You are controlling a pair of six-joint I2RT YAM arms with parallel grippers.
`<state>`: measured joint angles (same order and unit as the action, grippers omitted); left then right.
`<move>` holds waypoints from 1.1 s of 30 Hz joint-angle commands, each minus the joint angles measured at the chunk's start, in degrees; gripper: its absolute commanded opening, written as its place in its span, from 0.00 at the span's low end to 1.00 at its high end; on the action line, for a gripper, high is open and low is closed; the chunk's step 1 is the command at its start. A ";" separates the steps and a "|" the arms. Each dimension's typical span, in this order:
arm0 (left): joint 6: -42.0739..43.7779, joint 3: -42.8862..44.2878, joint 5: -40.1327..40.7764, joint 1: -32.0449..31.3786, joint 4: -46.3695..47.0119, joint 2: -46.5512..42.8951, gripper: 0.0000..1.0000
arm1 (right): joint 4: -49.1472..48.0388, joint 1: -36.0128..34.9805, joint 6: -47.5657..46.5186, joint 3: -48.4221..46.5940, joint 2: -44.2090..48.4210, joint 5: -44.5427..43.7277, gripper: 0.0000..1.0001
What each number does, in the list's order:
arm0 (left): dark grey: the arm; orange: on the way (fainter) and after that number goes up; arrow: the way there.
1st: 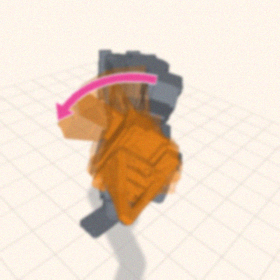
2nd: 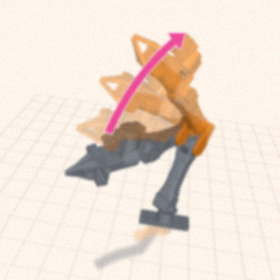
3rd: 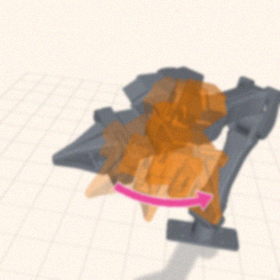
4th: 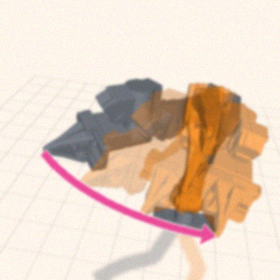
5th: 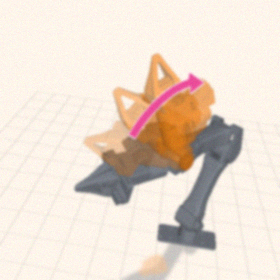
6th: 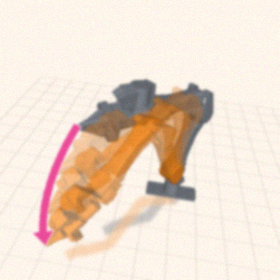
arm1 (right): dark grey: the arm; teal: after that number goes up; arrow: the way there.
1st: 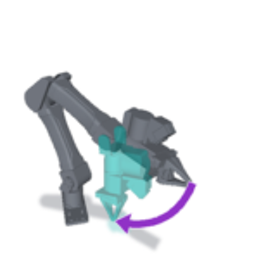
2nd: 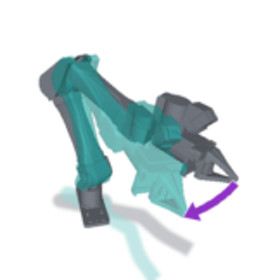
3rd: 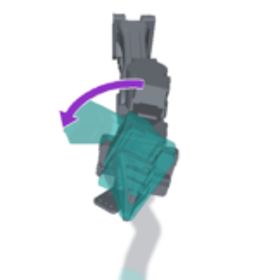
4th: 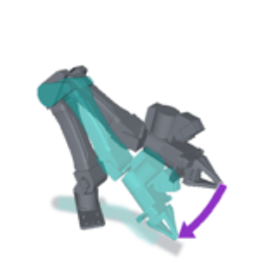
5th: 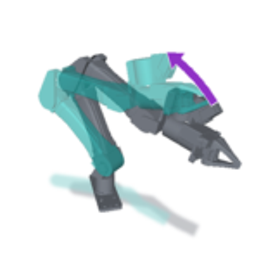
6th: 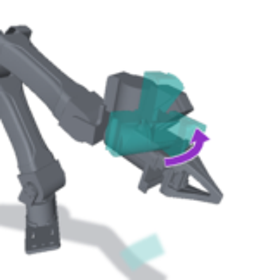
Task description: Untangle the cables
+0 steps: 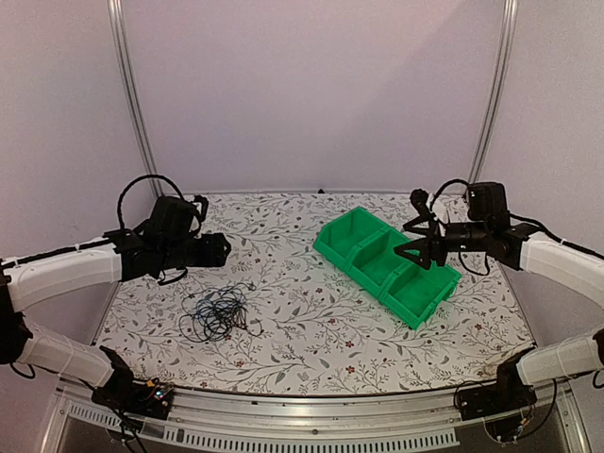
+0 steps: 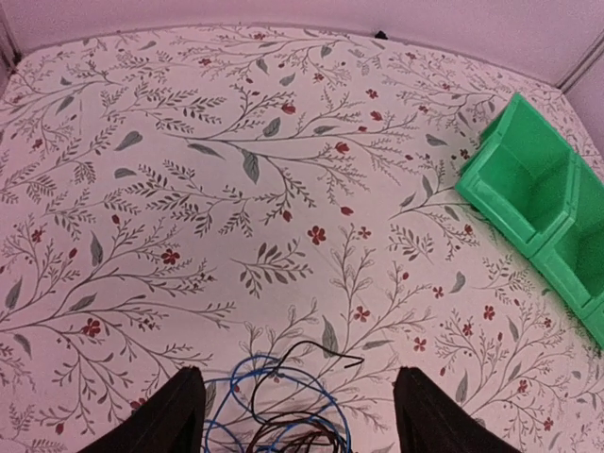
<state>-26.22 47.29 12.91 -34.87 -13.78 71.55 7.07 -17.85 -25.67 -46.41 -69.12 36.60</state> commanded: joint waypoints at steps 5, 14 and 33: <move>-16.00 -9.51 4.36 -2.61 -7.41 1.24 0.71 | 5.83 -15.86 -6.02 -3.26 -6.20 -4.40 0.74; -14.54 -18.06 -4.23 -6.15 10.58 5.28 0.68 | 5.94 -19.62 -7.24 -13.76 -19.98 -4.69 0.66; -6.27 -11.19 -4.23 -16.73 25.76 19.04 0.62 | 8.36 -24.20 -9.96 -28.87 -43.81 -6.75 0.53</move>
<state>-32.93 36.49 6.63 -51.31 10.09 93.43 15.00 -40.66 -34.15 -74.32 -111.09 30.24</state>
